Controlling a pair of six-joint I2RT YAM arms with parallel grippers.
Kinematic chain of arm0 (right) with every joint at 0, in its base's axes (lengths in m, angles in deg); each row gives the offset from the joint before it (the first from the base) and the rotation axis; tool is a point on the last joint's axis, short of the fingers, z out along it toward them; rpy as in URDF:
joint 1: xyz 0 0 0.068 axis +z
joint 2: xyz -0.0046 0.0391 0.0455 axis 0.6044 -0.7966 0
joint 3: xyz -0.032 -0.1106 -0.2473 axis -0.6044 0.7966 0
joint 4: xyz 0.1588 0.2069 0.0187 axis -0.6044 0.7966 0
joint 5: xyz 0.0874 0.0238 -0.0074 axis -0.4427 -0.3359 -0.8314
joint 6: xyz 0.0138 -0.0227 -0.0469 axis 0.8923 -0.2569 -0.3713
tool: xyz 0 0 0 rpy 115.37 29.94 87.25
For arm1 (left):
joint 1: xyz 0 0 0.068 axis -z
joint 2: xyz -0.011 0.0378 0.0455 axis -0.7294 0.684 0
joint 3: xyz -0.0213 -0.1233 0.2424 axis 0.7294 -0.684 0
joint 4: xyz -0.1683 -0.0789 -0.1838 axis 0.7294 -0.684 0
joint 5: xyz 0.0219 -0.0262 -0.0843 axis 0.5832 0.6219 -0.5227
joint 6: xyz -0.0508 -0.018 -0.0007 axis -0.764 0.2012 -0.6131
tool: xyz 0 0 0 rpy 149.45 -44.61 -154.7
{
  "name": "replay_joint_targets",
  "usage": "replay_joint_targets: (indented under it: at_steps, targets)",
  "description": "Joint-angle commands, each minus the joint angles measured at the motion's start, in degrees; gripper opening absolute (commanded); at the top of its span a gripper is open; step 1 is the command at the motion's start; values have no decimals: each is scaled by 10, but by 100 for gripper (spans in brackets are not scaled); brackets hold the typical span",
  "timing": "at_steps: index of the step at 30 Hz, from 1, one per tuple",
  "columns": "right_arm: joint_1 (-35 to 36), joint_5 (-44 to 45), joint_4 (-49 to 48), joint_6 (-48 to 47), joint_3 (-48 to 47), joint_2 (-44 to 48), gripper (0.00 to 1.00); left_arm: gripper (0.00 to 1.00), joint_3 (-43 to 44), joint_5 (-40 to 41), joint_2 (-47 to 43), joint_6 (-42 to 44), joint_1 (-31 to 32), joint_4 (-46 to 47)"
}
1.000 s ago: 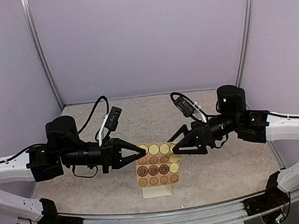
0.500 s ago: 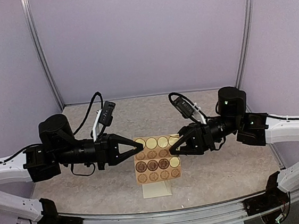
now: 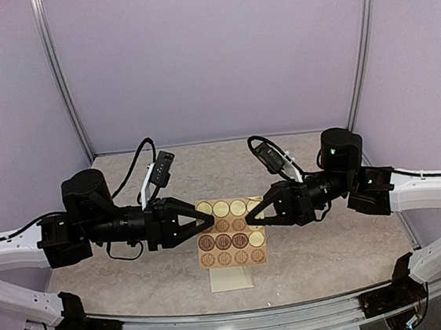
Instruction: Place the letter into the envelope and seal it
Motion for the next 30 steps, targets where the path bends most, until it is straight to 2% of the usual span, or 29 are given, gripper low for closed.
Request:
replay_joint_targets:
  at_steps: [1, 3, 9, 11, 30]
  targets:
    - [6, 1, -18, 2, -1, -2, 0, 31, -1, -6, 15, 0, 7, 5]
    - [5, 1, -19, 3, -1, -2, 0, 27, -1, -6, 17, 0, 7, 8]
    - [11, -9, -44, 16, -2, -2, 0, 3, -8, 1, 23, -5, 8, 23]
    - [16, -13, -56, 19, -5, -3, 0, 0, -9, 5, 28, -5, 9, 25]
    - [54, -25, -124, 41, -14, -38, 0, 0, -18, 35, 38, -16, 9, 60]
